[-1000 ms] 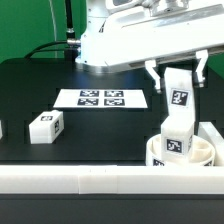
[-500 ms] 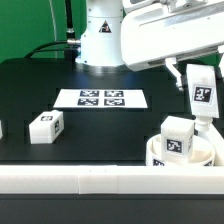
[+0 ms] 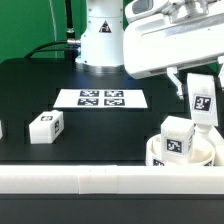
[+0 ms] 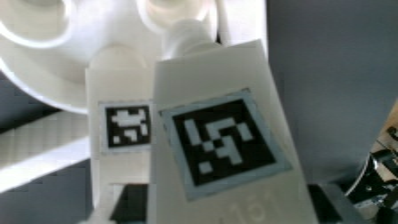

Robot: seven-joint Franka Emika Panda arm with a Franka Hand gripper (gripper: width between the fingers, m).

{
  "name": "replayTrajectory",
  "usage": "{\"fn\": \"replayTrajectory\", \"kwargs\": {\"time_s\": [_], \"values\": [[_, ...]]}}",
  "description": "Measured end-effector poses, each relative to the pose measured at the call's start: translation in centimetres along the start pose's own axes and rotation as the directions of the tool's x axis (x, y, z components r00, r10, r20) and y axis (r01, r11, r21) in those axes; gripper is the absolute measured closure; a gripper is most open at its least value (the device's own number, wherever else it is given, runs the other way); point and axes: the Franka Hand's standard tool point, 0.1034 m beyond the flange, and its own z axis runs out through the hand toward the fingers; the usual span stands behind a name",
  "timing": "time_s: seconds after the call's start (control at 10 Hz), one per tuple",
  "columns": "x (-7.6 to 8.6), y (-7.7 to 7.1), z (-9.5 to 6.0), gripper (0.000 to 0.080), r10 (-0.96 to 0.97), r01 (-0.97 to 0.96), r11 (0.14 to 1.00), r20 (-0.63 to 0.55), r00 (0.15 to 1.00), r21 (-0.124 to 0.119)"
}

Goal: Assemble stool

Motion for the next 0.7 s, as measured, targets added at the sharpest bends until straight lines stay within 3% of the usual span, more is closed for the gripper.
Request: {"fn": "replayTrajectory", "kwargs": {"time_s": [0.7], "values": [[-0.98, 0.55, 0.75, 0.0472, 0.001, -0.001, 1.000, 0.019, 1.000, -0.009]]}}
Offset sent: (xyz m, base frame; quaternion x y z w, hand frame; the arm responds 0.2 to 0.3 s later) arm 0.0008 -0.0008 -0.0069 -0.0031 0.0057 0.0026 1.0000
